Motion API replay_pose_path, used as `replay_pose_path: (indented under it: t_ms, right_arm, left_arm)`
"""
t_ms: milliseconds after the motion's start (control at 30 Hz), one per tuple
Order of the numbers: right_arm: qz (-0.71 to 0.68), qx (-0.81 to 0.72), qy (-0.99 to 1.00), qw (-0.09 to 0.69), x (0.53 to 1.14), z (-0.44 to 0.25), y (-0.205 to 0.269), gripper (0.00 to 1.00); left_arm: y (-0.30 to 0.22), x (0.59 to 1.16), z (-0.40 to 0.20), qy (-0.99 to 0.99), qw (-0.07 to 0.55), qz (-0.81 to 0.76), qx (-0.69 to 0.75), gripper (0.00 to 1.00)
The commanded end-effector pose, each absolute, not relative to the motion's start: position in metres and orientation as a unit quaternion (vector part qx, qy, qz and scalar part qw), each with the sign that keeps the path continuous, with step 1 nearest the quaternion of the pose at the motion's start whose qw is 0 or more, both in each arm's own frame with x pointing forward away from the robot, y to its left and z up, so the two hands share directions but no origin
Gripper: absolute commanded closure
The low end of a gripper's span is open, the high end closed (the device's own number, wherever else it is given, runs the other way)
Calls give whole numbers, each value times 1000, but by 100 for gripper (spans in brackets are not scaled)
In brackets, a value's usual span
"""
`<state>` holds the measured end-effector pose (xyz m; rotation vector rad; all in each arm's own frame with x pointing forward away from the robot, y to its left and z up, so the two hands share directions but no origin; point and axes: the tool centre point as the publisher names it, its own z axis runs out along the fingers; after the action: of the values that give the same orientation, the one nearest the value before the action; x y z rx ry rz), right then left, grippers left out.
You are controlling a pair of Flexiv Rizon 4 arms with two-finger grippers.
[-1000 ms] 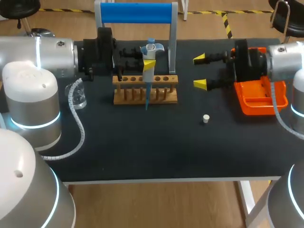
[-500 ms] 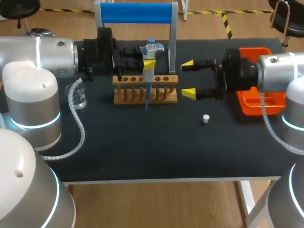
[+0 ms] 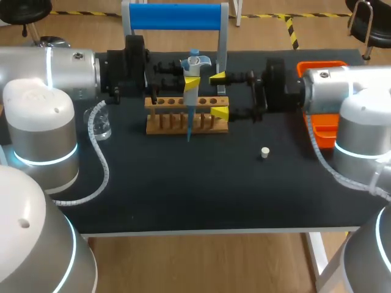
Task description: Invert the test tube, pick up the pipette, mount the tip to pipette, aspirate from beaker and dispense into the tube, eject the tip, return the pipette, and cap with the stopper.
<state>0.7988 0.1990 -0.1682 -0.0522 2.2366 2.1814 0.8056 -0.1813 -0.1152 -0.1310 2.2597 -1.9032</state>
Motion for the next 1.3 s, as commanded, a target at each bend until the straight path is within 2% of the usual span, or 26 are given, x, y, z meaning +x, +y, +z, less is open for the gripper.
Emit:
replay_pose_path:
  t_ms: [33, 100, 200, 267, 300, 733, 1300]
  right_arm:
    - [702, -18, 712, -3, 805, -168, 213, 1]
    - [702, -15, 712, -5, 805, -168, 215, 2]
    - [704, -12, 710, -14, 806, -167, 219, 16]
    - [710, -12, 704, -30, 806, -167, 221, 29]
    - [709, -12, 705, -28, 806, -166, 223, 32]
    - [712, -18, 701, -36, 800, -161, 235, 36]
    - [708, -30, 705, -30, 794, -159, 252, 36]
  left_arm:
    - [-181, 805, -115, 760, 93, -641, -45, 100]
    - [-181, 805, -115, 760, 93, -641, -45, 100]
    - [-181, 805, -115, 760, 93, -641, -45, 100]
    - [-181, 805, -115, 760, 93, -641, -45, 100]
    - [-181, 805, -115, 760, 93, -641, -45, 100]
    - [-181, 805, -115, 760, 93, -641, -45, 100]
    - [-181, 805, -115, 760, 93, -641, -45, 100]
